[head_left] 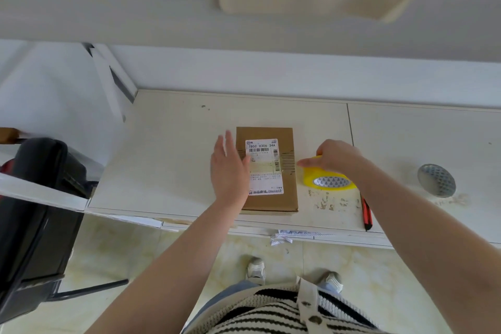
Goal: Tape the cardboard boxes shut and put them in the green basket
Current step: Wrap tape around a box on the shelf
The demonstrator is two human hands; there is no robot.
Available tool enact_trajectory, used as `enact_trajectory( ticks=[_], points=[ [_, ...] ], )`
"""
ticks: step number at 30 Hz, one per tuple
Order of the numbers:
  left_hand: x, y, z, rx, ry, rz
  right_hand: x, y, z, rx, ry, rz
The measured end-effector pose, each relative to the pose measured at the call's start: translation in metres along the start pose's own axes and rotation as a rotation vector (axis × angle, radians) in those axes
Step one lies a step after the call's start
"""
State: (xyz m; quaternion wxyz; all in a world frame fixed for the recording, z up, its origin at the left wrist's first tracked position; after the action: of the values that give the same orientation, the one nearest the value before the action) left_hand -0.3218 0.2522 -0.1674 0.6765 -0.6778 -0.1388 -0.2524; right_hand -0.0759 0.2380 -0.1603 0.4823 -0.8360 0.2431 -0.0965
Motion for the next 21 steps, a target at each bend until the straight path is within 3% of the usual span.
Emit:
enact_trajectory(
  ticks=[2, 4, 8, 13, 18, 21],
  points=[
    [0.026, 0.003, 0.006, 0.020, 0.189, 0.061, 0.000, 0.001, -0.001, 0.008, -0.001, 0.008],
    [0.049, 0.017, 0.006, -0.094, 0.249, 0.099, 0.001, 0.001, -0.003, 0.008, 0.006, 0.013],
    [0.052, 0.044, 0.000, -0.247, 0.211, 0.365, 0.007, 0.002, -0.004, 0.017, 0.035, 0.037],
    [0.052, 0.045, 0.006, -0.291, 0.119, 0.300, 0.013, 0.005, -0.005, 0.036, 0.019, 0.047],
    [0.052, 0.040, 0.008, -0.348, 0.062, 0.277, 0.034, -0.005, -0.007, -0.119, -0.183, 0.222],
    [0.048, 0.036, 0.008, -0.357, 0.034, 0.294, 0.043, -0.007, -0.011, -0.065, -0.207, 0.264]
  ],
)
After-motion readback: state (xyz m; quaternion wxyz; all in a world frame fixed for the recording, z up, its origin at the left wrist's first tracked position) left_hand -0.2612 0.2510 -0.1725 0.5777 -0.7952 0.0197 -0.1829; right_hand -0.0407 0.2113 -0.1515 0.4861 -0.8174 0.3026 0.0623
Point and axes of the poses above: each hand's wrist, its own z-axis towards the middle knuckle, its own y-axis out of the palm, x = y × z, the point moved 2 cm from there along z, towards the middle knuckle, and after that the axes turned 8 degrees about y, right-handed, at the moved point
